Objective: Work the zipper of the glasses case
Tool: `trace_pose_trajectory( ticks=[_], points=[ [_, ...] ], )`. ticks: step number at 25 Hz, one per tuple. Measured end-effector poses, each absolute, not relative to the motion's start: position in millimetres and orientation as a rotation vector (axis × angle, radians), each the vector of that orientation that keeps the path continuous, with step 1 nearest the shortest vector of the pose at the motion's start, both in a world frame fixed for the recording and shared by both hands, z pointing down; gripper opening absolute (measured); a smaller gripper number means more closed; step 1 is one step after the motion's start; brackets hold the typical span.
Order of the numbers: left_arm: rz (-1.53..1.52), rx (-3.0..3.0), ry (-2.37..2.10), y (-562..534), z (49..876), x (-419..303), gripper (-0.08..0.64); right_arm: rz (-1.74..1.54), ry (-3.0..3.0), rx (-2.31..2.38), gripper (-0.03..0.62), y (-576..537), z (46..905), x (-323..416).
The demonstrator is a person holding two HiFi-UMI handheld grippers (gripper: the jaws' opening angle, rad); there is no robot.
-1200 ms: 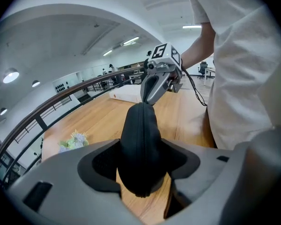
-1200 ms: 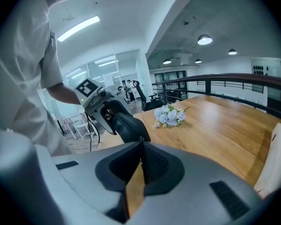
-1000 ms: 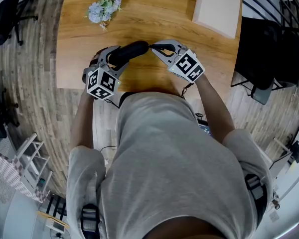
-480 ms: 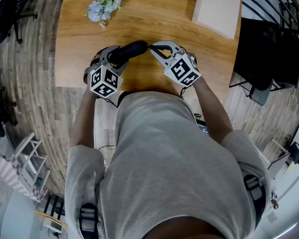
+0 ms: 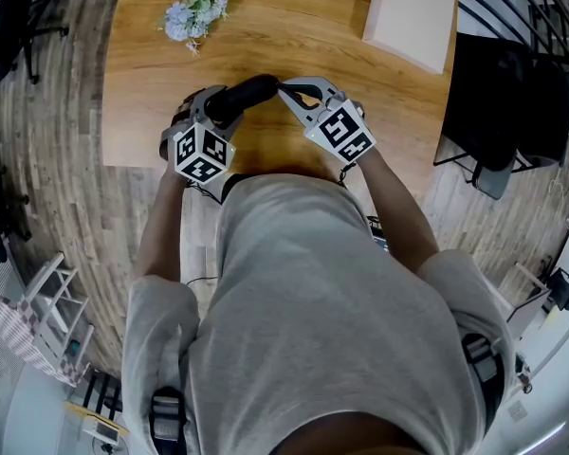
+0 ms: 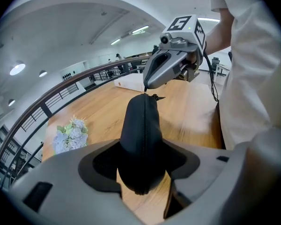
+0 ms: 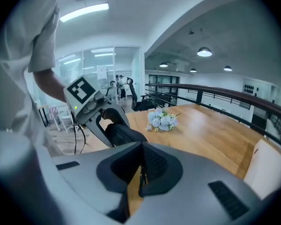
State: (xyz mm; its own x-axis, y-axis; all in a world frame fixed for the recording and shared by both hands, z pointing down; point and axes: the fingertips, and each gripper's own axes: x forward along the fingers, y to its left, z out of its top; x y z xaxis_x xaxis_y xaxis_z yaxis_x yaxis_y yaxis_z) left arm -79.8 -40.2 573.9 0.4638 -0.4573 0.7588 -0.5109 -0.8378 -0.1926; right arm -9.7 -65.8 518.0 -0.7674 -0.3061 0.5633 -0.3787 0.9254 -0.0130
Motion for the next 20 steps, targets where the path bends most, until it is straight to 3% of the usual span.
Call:
trace_pose_trajectory(
  ticks=[10,20],
  points=[
    [1.371,2.639,-0.964,-43,569,-82,0.273,0.699,-2.560,0.661,0.025,-77,524,0],
    [1.324,2.563,-1.044,-53,572,-72,0.273,0.571,-2.556,0.666,0.026,-76,516,-6]
  ],
)
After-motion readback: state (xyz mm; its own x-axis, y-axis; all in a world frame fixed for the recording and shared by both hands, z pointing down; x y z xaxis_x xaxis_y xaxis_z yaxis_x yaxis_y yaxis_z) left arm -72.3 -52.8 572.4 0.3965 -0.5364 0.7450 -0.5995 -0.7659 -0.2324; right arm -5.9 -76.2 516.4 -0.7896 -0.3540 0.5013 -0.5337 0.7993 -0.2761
